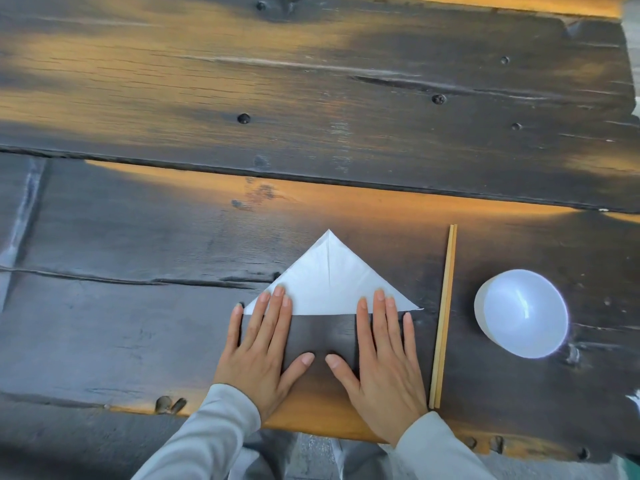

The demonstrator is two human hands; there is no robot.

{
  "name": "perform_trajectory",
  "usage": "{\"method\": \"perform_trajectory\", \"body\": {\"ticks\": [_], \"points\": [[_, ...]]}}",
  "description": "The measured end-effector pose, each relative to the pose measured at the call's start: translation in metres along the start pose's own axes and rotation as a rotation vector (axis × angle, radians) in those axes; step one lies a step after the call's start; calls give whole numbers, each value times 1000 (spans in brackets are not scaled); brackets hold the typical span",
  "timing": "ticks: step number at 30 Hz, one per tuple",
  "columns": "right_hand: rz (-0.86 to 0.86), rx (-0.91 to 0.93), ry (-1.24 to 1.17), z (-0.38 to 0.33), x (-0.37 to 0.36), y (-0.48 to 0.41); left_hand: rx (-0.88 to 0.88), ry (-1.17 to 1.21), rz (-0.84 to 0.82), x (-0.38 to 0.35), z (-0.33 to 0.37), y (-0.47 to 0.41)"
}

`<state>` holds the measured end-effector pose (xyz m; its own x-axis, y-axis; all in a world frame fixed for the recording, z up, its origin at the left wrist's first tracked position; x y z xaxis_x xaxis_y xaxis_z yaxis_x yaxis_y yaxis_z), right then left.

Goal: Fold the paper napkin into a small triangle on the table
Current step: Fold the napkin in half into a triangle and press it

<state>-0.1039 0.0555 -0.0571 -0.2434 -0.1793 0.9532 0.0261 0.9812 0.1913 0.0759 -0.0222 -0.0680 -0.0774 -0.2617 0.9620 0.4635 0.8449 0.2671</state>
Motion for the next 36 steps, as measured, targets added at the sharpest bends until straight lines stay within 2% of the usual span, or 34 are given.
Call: {"method": "perform_trajectory", "body": {"ticks": [5,12,17,22,26,36], "points": [[-20,-113,38,14,4,6,34,-1,10,-1,-4,2],[4,-150,12,10,10,4,52,18,16,-1,-2,2],[115,99,-141,-50,14,-24,43,16,18,-2,-3,3],[29,230,-137,-88,4,-47,26,-68,-52,-3,1,4],[-22,191,-110,-72,-3,-43,50,5,5,3,-2,3],[25,-14,-89,4,7,-10,62,47,3,-3,-3,1]]}}
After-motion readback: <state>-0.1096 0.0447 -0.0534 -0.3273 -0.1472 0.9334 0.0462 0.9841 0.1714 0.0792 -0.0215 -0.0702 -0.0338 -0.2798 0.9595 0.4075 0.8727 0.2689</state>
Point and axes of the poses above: each hand's wrist, its own y-axis away from the middle knuckle, its own x-axis out of the back of the hand, z = x × y, the point moved 5 cm from there along -y, towards the middle knuckle, and after that the axes turned 9 degrees about x, right-handed, at the moved point
